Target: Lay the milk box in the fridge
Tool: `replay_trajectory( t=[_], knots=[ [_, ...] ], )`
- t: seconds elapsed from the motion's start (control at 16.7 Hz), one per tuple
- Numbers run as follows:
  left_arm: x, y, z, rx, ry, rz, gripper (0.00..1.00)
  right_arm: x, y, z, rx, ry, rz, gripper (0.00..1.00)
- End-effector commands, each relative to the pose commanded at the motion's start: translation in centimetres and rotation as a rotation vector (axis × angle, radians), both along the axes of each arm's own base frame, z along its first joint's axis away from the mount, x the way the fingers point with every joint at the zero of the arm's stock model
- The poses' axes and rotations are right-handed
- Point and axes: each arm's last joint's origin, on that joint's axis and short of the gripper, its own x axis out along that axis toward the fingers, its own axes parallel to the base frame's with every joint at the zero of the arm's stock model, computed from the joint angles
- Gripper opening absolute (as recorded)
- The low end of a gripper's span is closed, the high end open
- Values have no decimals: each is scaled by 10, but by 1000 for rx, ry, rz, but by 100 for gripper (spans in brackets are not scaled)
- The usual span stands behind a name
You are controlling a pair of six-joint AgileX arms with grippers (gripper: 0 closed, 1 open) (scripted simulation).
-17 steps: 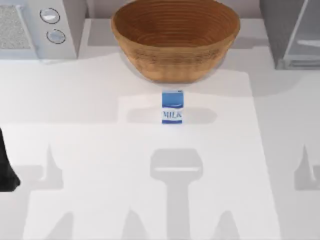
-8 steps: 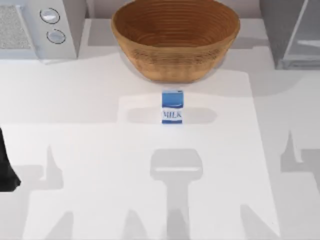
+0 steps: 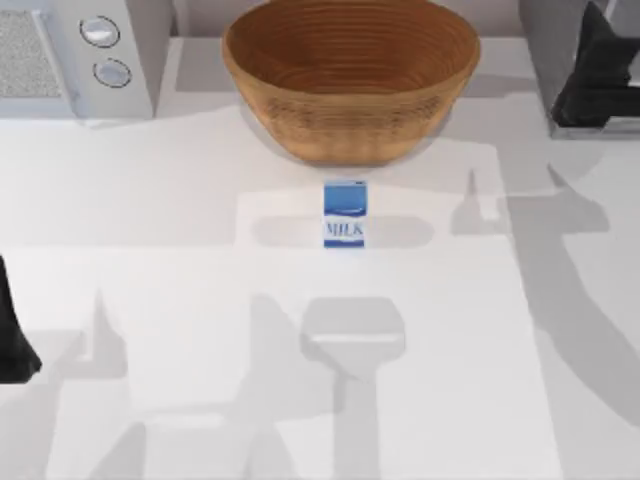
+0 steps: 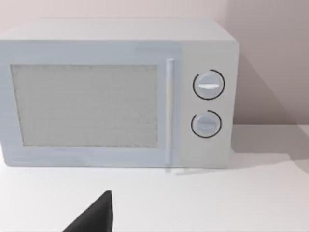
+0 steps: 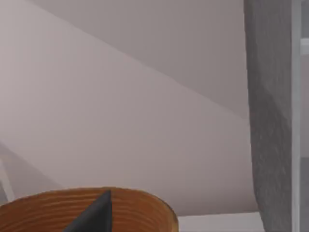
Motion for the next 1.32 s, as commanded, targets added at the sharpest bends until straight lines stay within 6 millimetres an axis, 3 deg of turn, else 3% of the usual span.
replay_trajectory(
  t=[0.12, 0.24, 0.42, 0.66, 0.78, 0.9, 1.32],
  knots=[
    [0, 0, 0, 0, 0, 0, 100, 27, 37, -7, 23, 28, -4, 100],
    [0, 0, 0, 0, 0, 0, 100, 49, 75, -28, 27, 75, -16, 100],
    [0, 0, 0, 0, 0, 0, 100, 71, 131, -86, -8, 167, -45, 100],
    [0, 0, 0, 0, 0, 0, 100, 72, 182, -171, -94, 263, -75, 100],
    [0, 0, 0, 0, 0, 0, 100, 66, 196, -203, -132, 290, -80, 100],
    [0, 0, 0, 0, 0, 0, 100, 61, 204, -222, -156, 303, -79, 100],
    [0, 0, 0, 0, 0, 0, 100, 61, 205, -229, -168, 311, -81, 100]
  ],
)
